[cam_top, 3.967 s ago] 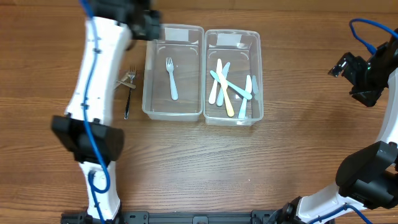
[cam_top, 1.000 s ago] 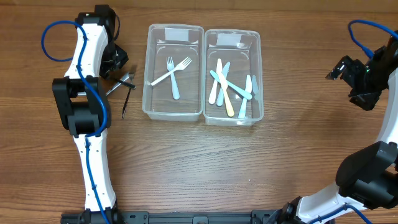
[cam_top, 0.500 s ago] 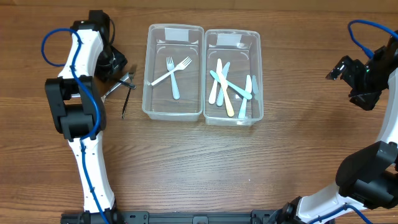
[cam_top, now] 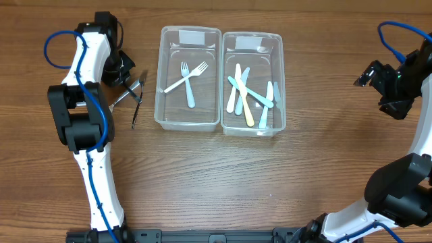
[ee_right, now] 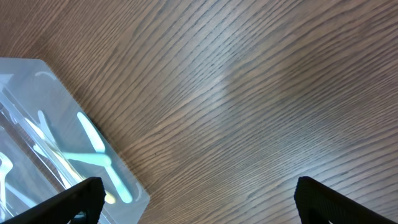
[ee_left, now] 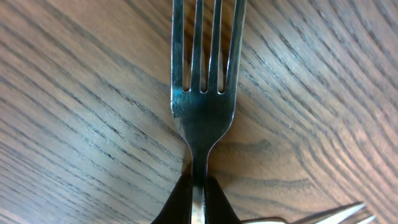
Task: Pack container
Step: 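Lower left gripper onto the metal forks and grasp one, then place the metal fork into the left container and withdraw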
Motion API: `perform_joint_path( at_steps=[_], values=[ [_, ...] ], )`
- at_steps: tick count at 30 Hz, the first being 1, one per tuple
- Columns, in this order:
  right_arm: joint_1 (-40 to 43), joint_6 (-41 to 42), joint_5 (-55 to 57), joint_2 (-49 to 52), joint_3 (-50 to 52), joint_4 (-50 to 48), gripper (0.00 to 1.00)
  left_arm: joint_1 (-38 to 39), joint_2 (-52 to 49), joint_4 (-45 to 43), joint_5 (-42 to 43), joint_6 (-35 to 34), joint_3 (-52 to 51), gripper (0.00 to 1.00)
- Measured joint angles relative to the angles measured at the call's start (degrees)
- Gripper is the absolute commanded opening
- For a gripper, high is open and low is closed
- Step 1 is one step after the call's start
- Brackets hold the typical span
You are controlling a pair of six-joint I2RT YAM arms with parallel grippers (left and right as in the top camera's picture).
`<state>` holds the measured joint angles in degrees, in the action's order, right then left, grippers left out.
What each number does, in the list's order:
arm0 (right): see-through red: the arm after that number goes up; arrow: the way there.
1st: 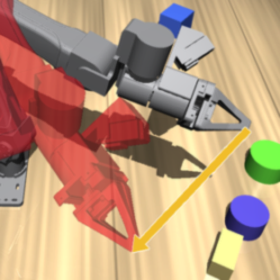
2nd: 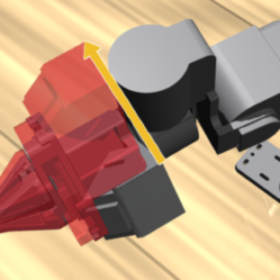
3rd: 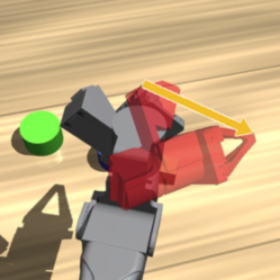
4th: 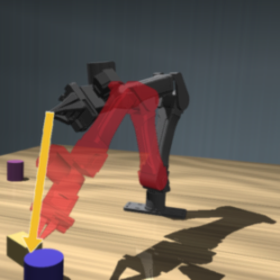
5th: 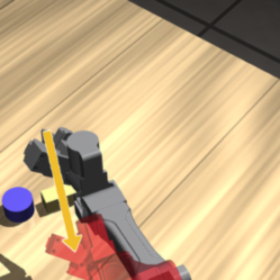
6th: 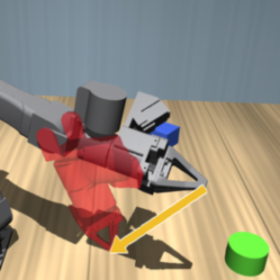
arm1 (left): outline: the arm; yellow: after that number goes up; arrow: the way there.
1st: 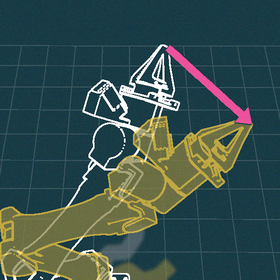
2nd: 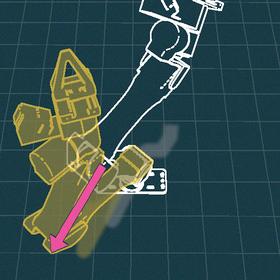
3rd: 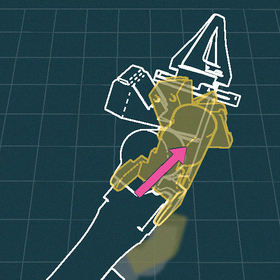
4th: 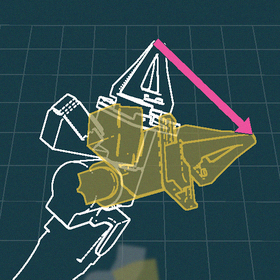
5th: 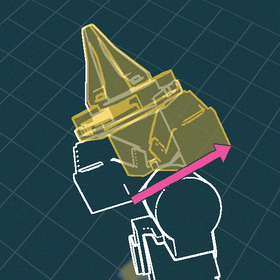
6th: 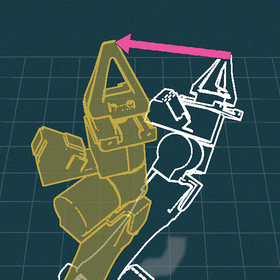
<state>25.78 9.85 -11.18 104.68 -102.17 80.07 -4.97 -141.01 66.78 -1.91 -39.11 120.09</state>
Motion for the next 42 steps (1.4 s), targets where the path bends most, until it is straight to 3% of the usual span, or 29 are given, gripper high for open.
perform_joint_path(
  at_steps=[5,10,15,18,22,28,33,35,38,42],
  values=[
    [0.0,0.0,-0.02,0.0,0.0,-0.13,1.0,0.02,1.18,2.34,0.33,5.03,3.04,0.04],
    [0.0,0.02,-0.02,0.0,0.0,-0.28,1.0,1.51,10.82,3.69,0.7,10.34,9.77,0.04],
    [0.0,0.0,-0.02,0.0,0.0,-0.7,1.0,9.68,26.51,3.26,0.68,14.29,14.73,0.04],
    [0.0,0.0,-0.02,0.0,0.0,-1.07,1.0,15.82,29.99,3.26,0.59,15.37,15.91,0.04],
    [0.0,0.0,0.0,0.0,0.0,-1.18,1.0,22.23,27.17,3.34,-0.15,15.58,15.47,0.04],
    [0.0,-0.02,-0.02,0.0,0.0,-1.18,1.0,24.46,13.42,3.5,-0.81,15.32,13.88,0.07],
    [0.0,0.02,-0.02,0.0,0.0,-1.2,1.0,24.44,5.77,3.89,-0.87,15.67,12.61,0.25],
    [0.0,0.02,-0.02,0.0,0.0,-1.2,1.0,24.44,5.55,4.35,-0.87,16.39,12.41,0.38],
    [0.0,0.02,-0.02,0.0,0.0,-1.22,1.0,24.44,6.32,4.87,-0.9,18.12,12.48,0.85],
    [0.0,0.02,-0.02,0.0,0.0,-1.2,1.0,24.17,8.15,6.8,-0.9,19.43,12.83,0.88]
  ],
)
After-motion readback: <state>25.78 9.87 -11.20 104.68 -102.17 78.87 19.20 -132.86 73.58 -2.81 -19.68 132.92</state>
